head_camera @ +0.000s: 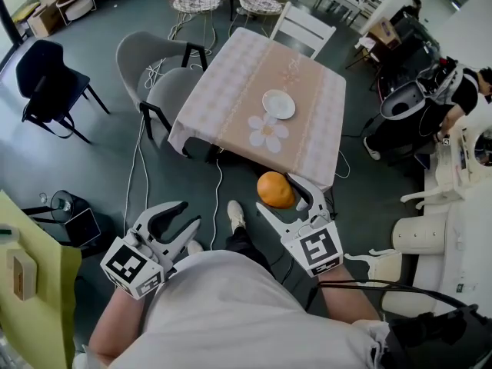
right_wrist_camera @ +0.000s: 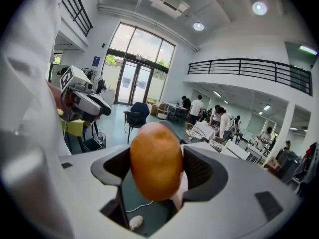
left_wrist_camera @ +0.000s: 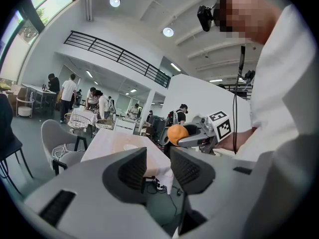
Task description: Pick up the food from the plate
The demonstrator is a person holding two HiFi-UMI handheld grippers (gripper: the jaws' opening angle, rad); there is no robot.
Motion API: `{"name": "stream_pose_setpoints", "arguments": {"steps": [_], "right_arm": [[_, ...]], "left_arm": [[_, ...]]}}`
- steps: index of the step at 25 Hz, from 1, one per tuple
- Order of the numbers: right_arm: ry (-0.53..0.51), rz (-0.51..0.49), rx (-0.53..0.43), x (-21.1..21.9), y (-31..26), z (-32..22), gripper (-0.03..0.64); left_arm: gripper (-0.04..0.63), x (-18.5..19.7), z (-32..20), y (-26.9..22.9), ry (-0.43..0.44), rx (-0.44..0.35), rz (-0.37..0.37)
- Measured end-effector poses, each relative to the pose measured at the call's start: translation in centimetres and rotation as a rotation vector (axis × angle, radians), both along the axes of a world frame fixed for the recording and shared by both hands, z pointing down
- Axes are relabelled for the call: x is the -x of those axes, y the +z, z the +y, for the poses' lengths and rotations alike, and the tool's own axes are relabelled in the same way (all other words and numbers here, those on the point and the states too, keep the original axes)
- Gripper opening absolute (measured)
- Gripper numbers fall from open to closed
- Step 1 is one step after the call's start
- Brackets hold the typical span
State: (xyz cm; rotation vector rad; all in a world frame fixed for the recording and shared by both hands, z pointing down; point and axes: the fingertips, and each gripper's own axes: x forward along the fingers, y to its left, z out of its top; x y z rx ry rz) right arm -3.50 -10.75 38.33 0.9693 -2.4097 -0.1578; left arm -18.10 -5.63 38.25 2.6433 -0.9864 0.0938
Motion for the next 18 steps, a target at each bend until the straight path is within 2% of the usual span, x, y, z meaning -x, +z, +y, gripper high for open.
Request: {"name": "stream_pose_setpoints", "arguments": {"steps": [18], "right_arm": [[-0.012, -0.01, 0.015, 1.6, 0.4, 0.3, 0.334]], "left_arm": [[0.155, 1.8, 0.6, 0.4, -0.031, 0.014, 0.002]]}}
